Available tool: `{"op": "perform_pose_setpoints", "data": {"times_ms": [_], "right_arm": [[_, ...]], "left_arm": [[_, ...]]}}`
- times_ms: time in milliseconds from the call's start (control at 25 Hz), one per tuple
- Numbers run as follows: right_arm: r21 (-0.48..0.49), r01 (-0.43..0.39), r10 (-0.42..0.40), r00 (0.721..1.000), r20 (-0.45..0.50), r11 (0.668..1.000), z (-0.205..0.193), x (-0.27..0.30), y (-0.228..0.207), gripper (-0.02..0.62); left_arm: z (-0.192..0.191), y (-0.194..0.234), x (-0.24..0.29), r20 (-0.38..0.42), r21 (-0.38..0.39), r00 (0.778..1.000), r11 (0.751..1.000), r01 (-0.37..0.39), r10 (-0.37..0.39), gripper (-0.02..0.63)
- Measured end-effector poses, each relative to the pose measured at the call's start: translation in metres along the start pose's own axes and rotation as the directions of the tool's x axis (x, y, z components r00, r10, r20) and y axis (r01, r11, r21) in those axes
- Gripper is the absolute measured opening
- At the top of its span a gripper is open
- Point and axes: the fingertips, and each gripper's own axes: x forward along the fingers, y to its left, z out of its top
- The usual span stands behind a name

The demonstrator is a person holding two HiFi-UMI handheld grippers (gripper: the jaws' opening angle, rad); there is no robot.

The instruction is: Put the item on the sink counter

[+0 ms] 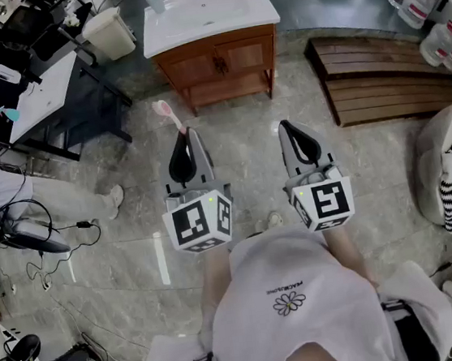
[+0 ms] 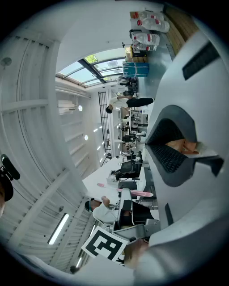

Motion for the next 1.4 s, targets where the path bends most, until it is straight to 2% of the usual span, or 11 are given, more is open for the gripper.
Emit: {"op": "perform_pose_setpoints", "data": {"times_ms": [240,560,880,1080,1240,1400], "right_arm": [[-0.005,-0.005,0.005,1.0,0.0,1.0,-0.001,0.008,-0.01,0.011],[0.058,0.007,-0.006,1.0,-0.02,0.998,-0.014,0.019,-0.033,0.011],[0.05,-0.03,0.033,0.998,-0.06,0.998,-0.029,0.042,-0.03,0.011],[0.005,-0.059,0.059,0.997,-0.053,0.998,-0.029,0.071,-0.036,0.011],[-0.042,-0.045,0.044,0.999,-0.016,0.998,-0.021,0.11,-0.052,0.011],[-0.067,-0.048,0.049,0.999,0.0,0.997,-0.017,0.154,-0.065,0.011]], "left_arm": [[0.002,-0.005,0.012,0.006,0.008,1.0,1.0,-0.001,0.001,0.04],[-0.004,-0.015,0.027,-0.007,0.002,1.0,1.0,0.007,-0.007,0.04],[-0.018,0.002,0.045,-0.029,-0.023,0.999,0.999,-0.027,0.026,0.04],[-0.024,0.011,0.082,-0.009,-0.043,1.0,0.999,-0.017,0.016,0.04],[-0.02,0.016,0.134,0.037,-0.076,0.999,0.997,0.022,-0.02,0.04],[-0.02,0.02,0.189,0.046,-0.069,0.998,0.996,0.057,-0.054,0.04]]}}
